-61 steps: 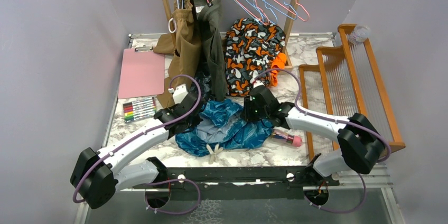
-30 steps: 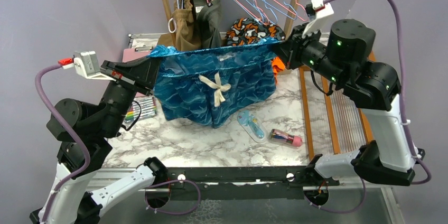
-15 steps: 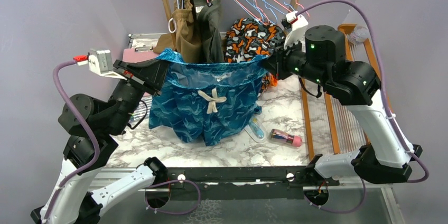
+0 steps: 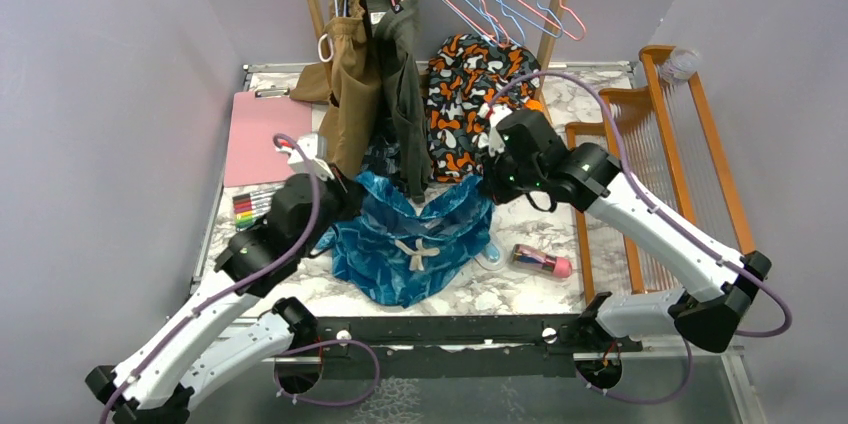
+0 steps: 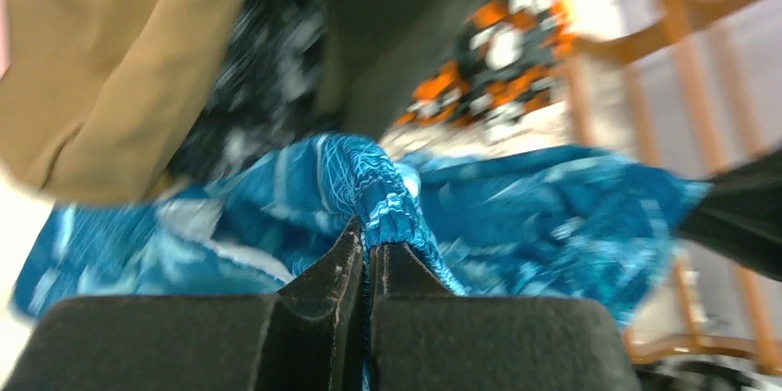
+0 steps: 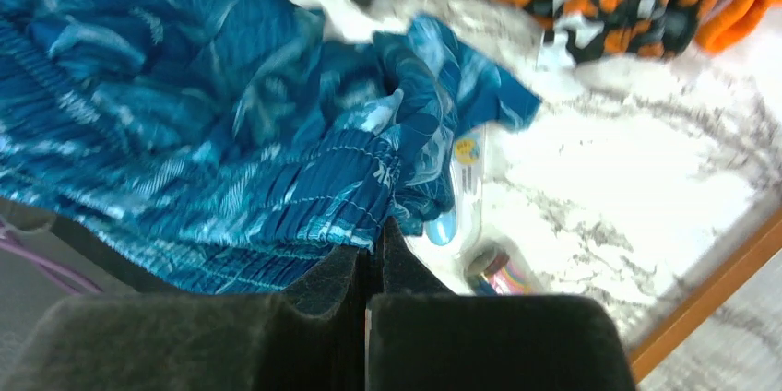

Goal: Place the shorts on the hanger

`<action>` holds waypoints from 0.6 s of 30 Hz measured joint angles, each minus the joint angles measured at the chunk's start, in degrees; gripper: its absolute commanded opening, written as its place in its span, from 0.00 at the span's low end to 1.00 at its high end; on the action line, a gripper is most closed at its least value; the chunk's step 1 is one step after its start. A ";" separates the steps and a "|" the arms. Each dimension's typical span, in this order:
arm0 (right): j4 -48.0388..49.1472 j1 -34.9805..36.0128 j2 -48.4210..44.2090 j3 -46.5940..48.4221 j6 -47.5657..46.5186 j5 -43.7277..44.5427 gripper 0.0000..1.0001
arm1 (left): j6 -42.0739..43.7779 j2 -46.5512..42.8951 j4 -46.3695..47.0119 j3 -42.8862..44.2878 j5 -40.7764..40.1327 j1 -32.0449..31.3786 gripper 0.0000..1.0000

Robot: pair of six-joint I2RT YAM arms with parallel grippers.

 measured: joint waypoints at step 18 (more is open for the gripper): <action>11.69 -9.38 22.97 -9.81 2.49 -8.70 0.01 | -15.19 18.47 -5.79 -11.52 -14.95 0.37 0.00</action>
